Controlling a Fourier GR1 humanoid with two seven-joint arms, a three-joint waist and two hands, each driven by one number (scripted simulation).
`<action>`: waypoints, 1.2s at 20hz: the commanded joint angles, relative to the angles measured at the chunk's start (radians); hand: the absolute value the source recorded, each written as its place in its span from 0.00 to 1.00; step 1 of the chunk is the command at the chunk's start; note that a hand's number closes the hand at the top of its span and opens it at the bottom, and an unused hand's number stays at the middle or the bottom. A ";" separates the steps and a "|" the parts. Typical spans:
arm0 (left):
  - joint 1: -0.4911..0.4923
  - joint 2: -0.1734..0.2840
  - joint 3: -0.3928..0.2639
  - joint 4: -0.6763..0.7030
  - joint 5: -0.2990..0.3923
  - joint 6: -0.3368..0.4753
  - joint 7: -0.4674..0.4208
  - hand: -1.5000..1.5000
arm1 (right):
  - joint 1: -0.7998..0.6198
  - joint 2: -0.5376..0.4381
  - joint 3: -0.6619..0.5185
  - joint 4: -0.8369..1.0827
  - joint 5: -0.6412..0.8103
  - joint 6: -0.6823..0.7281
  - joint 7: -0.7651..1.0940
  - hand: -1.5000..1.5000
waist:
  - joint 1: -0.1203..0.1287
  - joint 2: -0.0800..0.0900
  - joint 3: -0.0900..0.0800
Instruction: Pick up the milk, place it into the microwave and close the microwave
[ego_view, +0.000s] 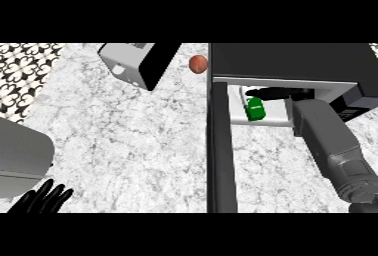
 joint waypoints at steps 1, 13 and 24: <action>-0.023 0.023 -0.022 0.069 -0.033 -0.079 -0.025 0.00 | 0.050 0.002 -0.043 -0.003 -0.062 0.162 -0.075 0.00 | -0.029 -0.016 -0.004; -0.100 -0.090 -0.184 0.148 -0.342 -0.048 -0.047 0.00 | 0.352 0.165 0.001 -0.160 -0.113 0.347 -0.172 0.00 | -0.081 -0.039 -0.007; -0.252 -0.154 -0.288 0.279 -0.521 0.058 -0.074 1.00 | 0.841 0.126 0.101 -0.555 -0.087 0.348 -0.153 0.00 | -0.108 -0.041 -0.010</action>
